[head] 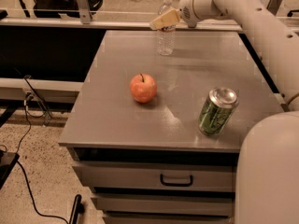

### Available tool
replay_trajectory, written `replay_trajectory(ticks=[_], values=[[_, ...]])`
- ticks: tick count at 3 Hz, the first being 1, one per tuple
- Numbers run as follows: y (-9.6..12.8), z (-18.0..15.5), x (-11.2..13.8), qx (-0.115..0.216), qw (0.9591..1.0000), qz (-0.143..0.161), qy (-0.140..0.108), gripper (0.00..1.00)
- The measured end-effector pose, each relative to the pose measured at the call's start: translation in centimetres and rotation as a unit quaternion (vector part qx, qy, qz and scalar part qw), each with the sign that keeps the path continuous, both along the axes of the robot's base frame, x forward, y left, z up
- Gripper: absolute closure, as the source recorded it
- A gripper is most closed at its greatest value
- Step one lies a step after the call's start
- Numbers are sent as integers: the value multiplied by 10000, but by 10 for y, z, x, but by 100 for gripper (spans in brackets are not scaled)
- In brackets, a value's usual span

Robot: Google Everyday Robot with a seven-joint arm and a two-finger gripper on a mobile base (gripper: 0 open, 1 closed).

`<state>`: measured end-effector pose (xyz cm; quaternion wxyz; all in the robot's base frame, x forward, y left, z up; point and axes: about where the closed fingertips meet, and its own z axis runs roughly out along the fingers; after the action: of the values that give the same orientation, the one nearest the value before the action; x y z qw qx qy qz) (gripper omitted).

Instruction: Pick water bottle

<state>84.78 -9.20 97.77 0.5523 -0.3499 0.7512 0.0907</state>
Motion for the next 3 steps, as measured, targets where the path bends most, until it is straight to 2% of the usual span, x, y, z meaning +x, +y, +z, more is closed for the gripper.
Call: replay_trajectory(ticks=[1,2,3], values=[[1,-3,11,138,9999,-48,-67,0],[1,-8,19,236,9997,-59,-67,18],[1,-12,22,278,9996,-49,-37,41]])
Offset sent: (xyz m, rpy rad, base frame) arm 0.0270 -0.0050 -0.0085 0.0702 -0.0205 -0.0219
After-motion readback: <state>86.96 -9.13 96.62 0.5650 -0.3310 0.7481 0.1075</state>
